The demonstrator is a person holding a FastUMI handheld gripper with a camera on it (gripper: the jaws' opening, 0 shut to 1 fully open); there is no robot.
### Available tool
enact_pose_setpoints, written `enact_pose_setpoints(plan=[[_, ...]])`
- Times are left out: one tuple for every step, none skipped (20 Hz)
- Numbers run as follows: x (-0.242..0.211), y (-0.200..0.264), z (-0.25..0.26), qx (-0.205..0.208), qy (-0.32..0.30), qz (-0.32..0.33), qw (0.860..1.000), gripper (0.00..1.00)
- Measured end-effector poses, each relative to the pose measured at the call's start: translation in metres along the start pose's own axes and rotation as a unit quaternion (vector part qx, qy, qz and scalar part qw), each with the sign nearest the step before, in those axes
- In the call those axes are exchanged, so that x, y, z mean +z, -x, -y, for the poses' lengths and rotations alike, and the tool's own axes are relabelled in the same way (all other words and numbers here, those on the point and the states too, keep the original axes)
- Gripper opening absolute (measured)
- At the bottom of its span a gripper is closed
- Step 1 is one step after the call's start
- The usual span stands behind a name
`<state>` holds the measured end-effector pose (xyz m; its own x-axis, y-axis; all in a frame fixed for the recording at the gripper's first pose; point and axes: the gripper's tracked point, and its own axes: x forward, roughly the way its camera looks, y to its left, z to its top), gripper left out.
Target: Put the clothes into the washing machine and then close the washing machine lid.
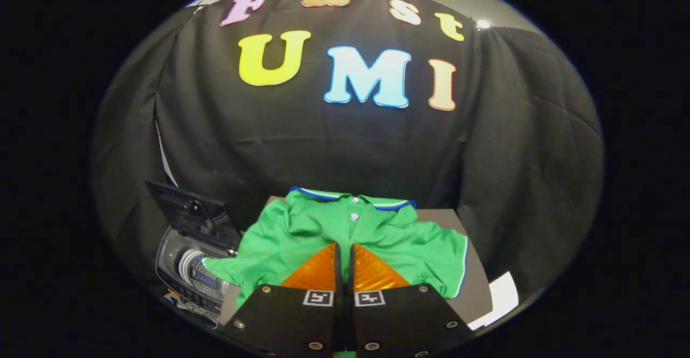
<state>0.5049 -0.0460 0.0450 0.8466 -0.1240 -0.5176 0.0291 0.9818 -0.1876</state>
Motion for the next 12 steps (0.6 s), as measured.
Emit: enact_pose_setpoints(plan=[[0.007, 0.004, -0.006, -0.002, 0.004, 0.005, 1.000, 0.00], [0.012, 0.009, -0.011, -0.004, 0.008, 0.010, 1.000, 0.00], [0.018, 0.014, -0.019, -0.006, 0.010, 0.016, 1.000, 0.00], [0.024, 0.018, -0.027, -0.008, 0.011, 0.023, 1.000, 0.00], [0.030, 0.021, -0.036, -0.010, 0.010, 0.028, 1.000, 0.00], [0.033, 0.026, -0.047, -0.011, 0.007, 0.031, 0.999, 0.00], [0.038, 0.029, -0.057, -0.013, 0.005, 0.034, 0.999, 0.00], [0.041, 0.033, -0.067, -0.017, 0.005, 0.037, 0.999, 0.00], [0.045, 0.037, -0.078, -0.022, 0.006, 0.042, 0.999, 0.00], [0.049, 0.041, -0.088, -0.027, 0.006, 0.045, 0.999, 0.00], [0.052, 0.045, -0.100, -0.031, 0.003, 0.048, 0.998, 0.00], [0.052, 0.049, -0.111, -0.034, -0.001, 0.050, 0.998, 0.00]])
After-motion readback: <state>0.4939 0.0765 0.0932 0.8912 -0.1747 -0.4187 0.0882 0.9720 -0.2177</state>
